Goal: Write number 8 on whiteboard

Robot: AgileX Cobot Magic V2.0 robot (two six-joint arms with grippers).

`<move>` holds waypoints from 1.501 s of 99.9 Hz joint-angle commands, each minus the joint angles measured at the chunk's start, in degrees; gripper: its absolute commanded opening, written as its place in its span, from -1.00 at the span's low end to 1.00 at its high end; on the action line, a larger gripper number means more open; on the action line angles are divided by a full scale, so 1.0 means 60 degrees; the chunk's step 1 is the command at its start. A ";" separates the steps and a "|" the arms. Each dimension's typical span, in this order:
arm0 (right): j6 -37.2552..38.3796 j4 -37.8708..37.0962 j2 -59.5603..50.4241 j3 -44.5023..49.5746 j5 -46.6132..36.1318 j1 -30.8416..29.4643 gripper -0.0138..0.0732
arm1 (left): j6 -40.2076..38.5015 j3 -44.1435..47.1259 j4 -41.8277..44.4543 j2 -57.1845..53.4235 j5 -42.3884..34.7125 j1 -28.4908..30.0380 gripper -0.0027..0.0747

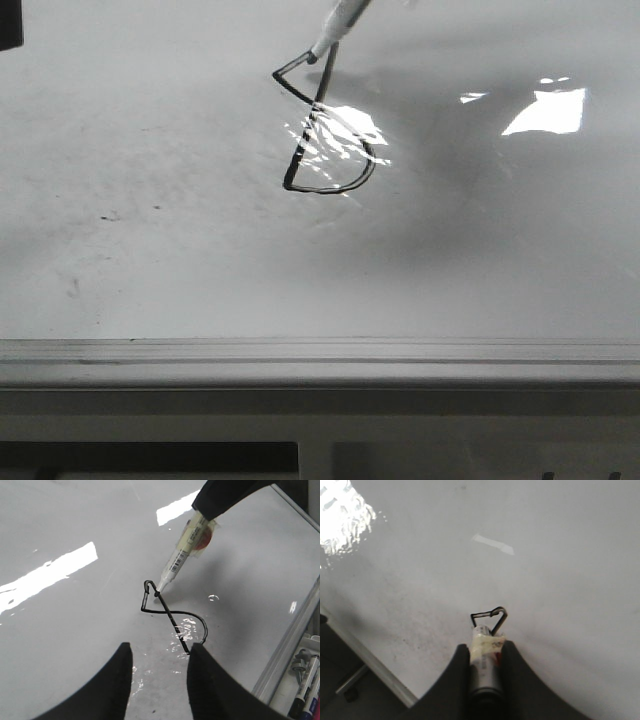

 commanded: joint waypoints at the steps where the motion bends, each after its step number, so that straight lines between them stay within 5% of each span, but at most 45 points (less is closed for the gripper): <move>1: -0.0081 0.0020 -0.0288 -0.0267 -0.0215 0.0454 -0.78 | -0.0118 -0.0248 0.0319 0.0310 -0.0715 -0.0316 -0.28; 31: -0.0081 0.0228 0.0803 -0.0267 0.0338 0.1757 -0.78 | -0.0118 -0.0380 0.0112 0.2349 -0.2732 -0.0755 -0.28; 110: 0.0245 0.0720 0.0990 -0.0267 0.0214 0.1969 -0.78 | -0.0118 -0.1087 0.0992 0.3709 -0.2183 -0.0801 -0.30; 141: 0.0245 0.1005 0.0990 -0.0267 0.0090 0.1969 -0.78 | -0.0118 -0.1087 0.0974 0.3709 -0.2023 -0.0801 -0.97; 150: 0.0245 0.1005 0.0990 -0.0267 0.0090 0.1969 -0.78 | -0.0118 -0.1087 0.0974 0.3709 -0.2023 -0.0801 -0.98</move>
